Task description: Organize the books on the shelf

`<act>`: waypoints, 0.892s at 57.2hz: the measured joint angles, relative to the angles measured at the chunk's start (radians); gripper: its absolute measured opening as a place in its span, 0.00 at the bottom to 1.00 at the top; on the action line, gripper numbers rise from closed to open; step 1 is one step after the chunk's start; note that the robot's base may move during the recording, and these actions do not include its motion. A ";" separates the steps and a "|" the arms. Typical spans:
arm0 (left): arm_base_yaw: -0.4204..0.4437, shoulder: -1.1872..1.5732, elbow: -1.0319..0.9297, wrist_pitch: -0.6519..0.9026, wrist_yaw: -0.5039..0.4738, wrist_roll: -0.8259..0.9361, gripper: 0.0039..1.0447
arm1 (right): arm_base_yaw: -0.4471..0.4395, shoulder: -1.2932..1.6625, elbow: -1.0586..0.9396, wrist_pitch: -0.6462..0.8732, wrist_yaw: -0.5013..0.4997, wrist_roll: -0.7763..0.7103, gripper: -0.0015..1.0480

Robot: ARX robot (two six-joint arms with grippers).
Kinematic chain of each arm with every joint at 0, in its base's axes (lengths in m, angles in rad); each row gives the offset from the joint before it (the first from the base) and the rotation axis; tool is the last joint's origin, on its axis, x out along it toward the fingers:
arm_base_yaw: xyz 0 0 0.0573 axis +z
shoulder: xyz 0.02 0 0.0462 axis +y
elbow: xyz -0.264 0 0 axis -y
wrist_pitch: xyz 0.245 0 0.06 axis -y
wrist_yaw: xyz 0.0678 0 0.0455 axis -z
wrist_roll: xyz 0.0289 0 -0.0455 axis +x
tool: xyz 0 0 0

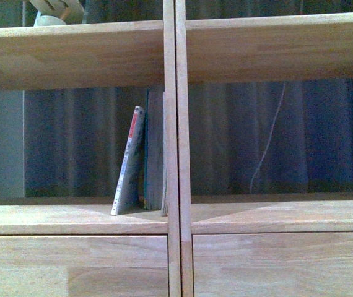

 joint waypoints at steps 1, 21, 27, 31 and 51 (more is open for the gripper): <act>0.000 0.000 0.000 0.000 0.000 0.000 0.02 | 0.000 0.000 0.000 0.000 0.000 0.000 0.07; 0.000 0.000 0.000 0.000 0.000 0.000 0.55 | 0.000 0.000 0.000 0.000 0.000 0.000 0.64; 0.000 0.000 0.000 0.000 0.000 0.000 0.74 | 0.000 0.000 0.000 0.000 0.000 0.000 0.81; 0.000 0.000 0.000 0.000 0.000 0.000 0.86 | 0.000 0.000 0.000 0.000 0.000 0.000 0.92; 0.000 0.000 0.000 0.000 0.000 0.000 0.93 | 0.000 0.000 0.000 0.000 0.000 0.000 0.93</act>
